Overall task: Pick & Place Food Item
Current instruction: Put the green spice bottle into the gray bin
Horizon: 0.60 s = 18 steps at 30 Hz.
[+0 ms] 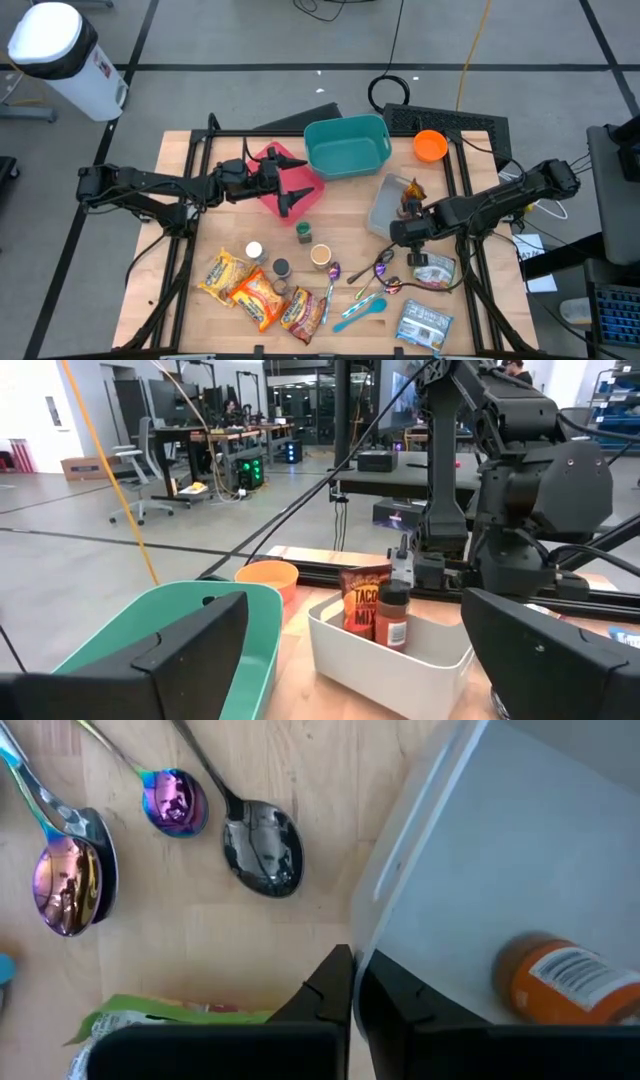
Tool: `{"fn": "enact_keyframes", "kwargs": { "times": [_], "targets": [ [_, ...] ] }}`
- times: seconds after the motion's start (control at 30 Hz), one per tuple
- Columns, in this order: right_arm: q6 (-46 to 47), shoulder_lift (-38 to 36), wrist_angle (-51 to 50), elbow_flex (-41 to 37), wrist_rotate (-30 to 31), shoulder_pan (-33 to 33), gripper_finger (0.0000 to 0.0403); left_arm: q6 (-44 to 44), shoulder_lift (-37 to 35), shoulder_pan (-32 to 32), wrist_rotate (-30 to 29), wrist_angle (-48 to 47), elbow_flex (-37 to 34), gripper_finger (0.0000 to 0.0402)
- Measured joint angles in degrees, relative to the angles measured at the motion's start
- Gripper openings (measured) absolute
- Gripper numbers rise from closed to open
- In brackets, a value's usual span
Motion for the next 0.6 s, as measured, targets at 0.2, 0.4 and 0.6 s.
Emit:
{"fn": "enact_keyframes", "kwargs": {
  "times": [0.2,0.4,0.6],
  "targets": [
    [-1.01,-0.02,0.13,0.00,0.55,-0.09,0.0004,0.03,0.00,0.00,0.00,0.00,0.00,0.0377],
    [-0.80,-0.02,0.35,0.02,0.83,-0.11,0.0008,0.07,0.00,0.00,0.00,0.02,0.00,0.0373],
    [-1.22,-0.04,0.51,0.07,0.90,-0.11,0.0029,0.07,0.00,0.00,0.00,0.02,0.00,0.0369]
  ]
}}
